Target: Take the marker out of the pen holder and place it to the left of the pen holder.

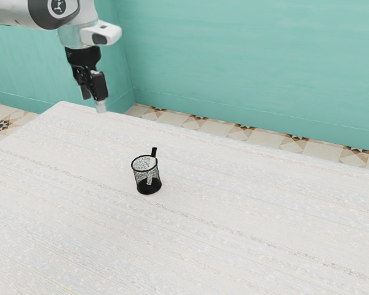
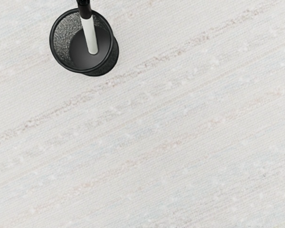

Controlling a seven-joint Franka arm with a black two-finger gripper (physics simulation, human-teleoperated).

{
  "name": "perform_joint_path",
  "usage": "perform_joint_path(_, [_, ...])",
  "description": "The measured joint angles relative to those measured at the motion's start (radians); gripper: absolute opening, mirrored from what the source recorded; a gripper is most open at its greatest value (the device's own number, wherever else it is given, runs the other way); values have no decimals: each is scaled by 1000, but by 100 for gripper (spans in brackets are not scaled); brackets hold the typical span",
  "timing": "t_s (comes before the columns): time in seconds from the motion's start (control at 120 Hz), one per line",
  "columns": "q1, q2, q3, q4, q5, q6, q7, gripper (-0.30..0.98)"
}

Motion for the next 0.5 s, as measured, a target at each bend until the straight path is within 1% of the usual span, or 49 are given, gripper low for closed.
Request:
perform_joint_path(0.233, [0, 1, 5, 0, -6, -7, 152, 69])
perform_joint_path(0.35, [10, -4, -2, 7, -29, -8, 145, 69])
perform_joint_path(0.4, [28, -3, -22, 17, -30, -7, 174, 69])
perform_joint_path(0.45, [52, 3, -50, 20, -34, -6, 258, 69])
perform_joint_path(0.467, [58, 8, -61, 21, -29, -6, 286, 69])
perform_joint_path(0.5, [84, 13, -100, 18, 0, 5, 343, 69])
